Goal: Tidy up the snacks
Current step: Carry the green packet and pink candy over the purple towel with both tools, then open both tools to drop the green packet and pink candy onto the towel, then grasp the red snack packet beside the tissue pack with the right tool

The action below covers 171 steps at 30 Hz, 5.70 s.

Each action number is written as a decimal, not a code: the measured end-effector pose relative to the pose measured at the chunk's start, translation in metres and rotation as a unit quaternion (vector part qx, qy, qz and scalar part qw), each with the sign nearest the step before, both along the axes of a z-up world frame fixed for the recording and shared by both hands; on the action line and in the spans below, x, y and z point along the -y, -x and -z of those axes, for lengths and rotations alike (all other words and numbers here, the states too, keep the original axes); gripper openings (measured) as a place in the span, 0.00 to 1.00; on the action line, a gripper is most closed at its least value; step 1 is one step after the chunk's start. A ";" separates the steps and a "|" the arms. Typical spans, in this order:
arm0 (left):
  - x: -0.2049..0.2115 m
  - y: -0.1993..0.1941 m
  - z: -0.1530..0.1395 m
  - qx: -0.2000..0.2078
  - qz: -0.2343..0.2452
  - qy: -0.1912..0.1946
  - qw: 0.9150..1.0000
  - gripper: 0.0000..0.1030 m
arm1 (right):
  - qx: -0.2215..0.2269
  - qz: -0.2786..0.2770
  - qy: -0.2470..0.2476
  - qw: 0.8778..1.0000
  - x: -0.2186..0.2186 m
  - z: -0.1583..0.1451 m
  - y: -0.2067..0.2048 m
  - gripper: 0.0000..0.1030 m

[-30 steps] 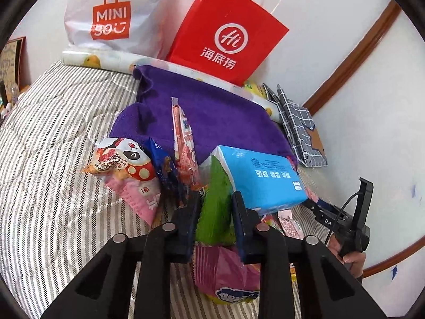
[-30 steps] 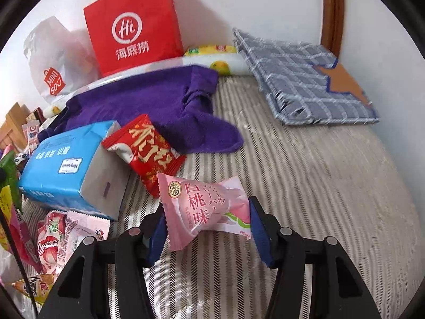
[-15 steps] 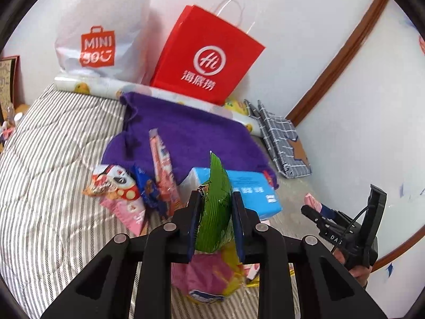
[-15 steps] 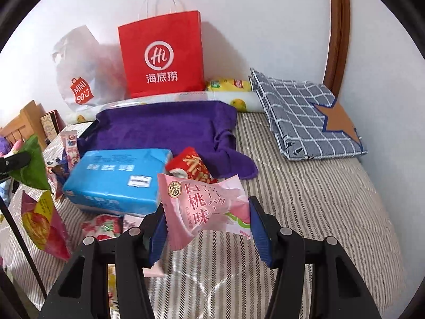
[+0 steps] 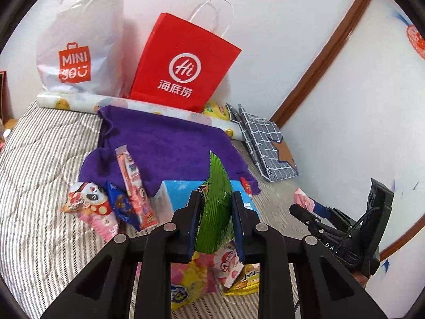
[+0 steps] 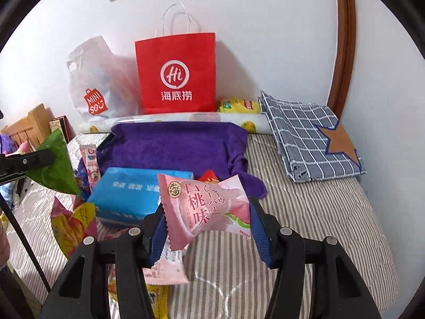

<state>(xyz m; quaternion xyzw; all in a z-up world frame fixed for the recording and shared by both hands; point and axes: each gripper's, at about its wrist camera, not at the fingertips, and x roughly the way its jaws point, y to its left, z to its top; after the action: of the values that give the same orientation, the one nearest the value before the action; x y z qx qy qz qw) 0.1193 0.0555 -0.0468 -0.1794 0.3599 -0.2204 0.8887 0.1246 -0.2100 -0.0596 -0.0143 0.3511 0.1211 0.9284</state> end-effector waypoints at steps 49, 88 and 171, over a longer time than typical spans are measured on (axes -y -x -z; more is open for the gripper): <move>-0.054 -0.154 0.065 -0.062 -0.080 -0.036 0.994 0.22 | -0.055 -0.021 -0.021 0.998 -0.029 0.051 -0.188 0.52; -0.040 -0.160 0.082 -0.070 -0.086 -0.084 0.990 0.23 | -0.071 -0.010 0.011 0.997 -0.038 0.070 -0.190 0.55; -0.039 -0.135 0.037 -0.026 -0.073 -0.038 0.996 0.74 | -0.135 0.043 -0.042 0.989 0.028 0.078 -0.086 0.55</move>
<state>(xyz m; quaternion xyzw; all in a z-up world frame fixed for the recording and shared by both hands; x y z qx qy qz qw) 0.2539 0.0947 -0.0841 -0.1766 0.3773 -0.1364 0.8988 0.2103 -0.2378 -0.1380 0.0564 0.4683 0.0966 0.8765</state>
